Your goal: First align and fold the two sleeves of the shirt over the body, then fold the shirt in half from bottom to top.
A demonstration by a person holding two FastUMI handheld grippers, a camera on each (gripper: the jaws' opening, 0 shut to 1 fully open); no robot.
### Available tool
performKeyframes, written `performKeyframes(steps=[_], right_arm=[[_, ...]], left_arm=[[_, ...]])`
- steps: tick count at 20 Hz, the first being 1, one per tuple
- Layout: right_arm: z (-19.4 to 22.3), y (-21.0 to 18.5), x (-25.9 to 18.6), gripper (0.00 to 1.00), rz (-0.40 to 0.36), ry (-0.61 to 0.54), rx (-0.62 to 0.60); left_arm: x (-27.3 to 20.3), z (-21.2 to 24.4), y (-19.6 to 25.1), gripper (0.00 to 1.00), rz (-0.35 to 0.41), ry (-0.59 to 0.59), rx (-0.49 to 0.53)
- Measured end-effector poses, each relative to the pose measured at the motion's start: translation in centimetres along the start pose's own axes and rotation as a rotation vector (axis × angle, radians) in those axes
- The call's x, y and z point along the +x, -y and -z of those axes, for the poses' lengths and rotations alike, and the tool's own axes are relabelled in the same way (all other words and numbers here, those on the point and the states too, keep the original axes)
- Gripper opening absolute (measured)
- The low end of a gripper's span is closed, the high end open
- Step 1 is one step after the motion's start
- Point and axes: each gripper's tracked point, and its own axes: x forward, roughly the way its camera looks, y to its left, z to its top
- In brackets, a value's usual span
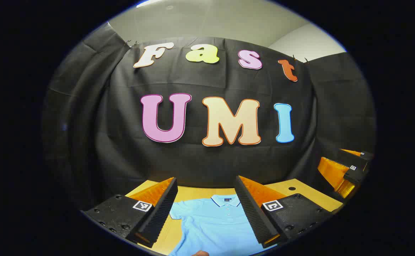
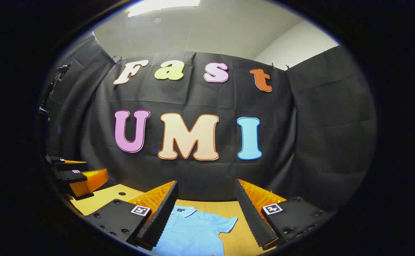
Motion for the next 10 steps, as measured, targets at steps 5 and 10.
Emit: performKeyframes(steps=[5, 10], right_arm=[[-0.26, 0.28, 0.11, 0.99, 0.007, 0.002, 0.006], [-0.30, 0.28, 0.16, 0.98, 0.004, -0.001, 0.002]], left_arm=[[0.05, -0.42, -0.15, 0.96, -0.007, 0.015, 0.001], [0.13, -0.03, 0.01, 0.96, -0.008, 0.004, -0.008]])
